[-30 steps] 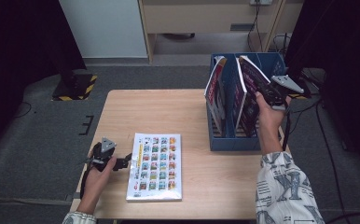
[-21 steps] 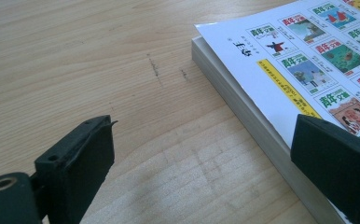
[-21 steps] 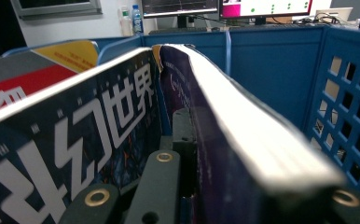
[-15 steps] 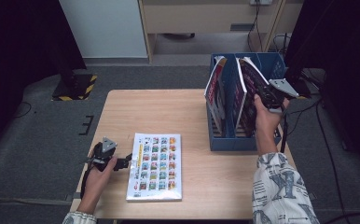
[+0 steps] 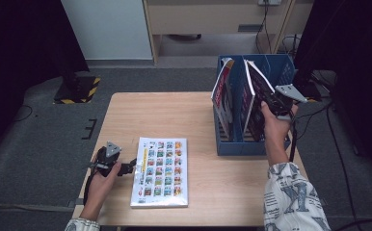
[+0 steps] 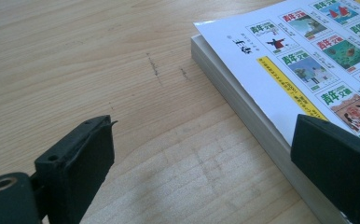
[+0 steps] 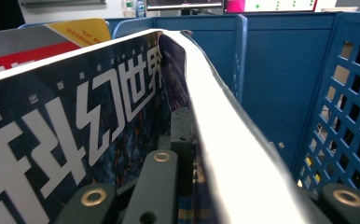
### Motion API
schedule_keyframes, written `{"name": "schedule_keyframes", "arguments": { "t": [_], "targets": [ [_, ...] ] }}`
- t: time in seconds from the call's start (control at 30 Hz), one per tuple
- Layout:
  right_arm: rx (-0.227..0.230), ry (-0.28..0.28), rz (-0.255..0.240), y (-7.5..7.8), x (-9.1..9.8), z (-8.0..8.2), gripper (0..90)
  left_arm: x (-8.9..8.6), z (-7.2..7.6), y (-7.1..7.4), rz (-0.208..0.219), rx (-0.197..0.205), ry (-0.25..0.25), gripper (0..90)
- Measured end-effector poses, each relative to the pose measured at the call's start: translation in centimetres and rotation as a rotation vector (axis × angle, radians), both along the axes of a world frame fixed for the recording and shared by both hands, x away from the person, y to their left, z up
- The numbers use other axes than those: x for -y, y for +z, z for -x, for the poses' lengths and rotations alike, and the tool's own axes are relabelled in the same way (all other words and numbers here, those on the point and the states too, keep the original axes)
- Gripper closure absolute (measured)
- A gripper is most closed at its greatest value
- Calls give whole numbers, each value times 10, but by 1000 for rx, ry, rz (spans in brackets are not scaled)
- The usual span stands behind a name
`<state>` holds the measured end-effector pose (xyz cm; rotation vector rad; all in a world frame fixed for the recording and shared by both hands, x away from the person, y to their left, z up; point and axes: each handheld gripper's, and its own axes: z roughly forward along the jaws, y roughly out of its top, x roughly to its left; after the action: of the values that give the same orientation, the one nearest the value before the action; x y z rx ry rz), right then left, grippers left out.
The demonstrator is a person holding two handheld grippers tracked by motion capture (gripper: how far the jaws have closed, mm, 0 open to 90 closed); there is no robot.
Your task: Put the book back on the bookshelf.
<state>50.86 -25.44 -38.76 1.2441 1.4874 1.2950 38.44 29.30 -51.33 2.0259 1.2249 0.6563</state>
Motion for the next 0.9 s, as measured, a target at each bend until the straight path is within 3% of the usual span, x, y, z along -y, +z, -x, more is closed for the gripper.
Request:
{"name": "schedule_keyframes", "arguments": {
  "t": [0.27,0.43,0.6,0.9],
  "targets": [
    [-17,67,14,-1,-1,-3,767,0,0,-1,-9,-4,-1,58],
    [-16,67,32,-1,0,-4,819,1,0,0,-7,-1,-3,58],
    [-12,17,50,0,-2,-4,840,0,0,0,-5,0,-2,58],
    [14,-63,22,-2,-4,-8,841,0,-1,0,-2,0,-1,58]
  ]
}}
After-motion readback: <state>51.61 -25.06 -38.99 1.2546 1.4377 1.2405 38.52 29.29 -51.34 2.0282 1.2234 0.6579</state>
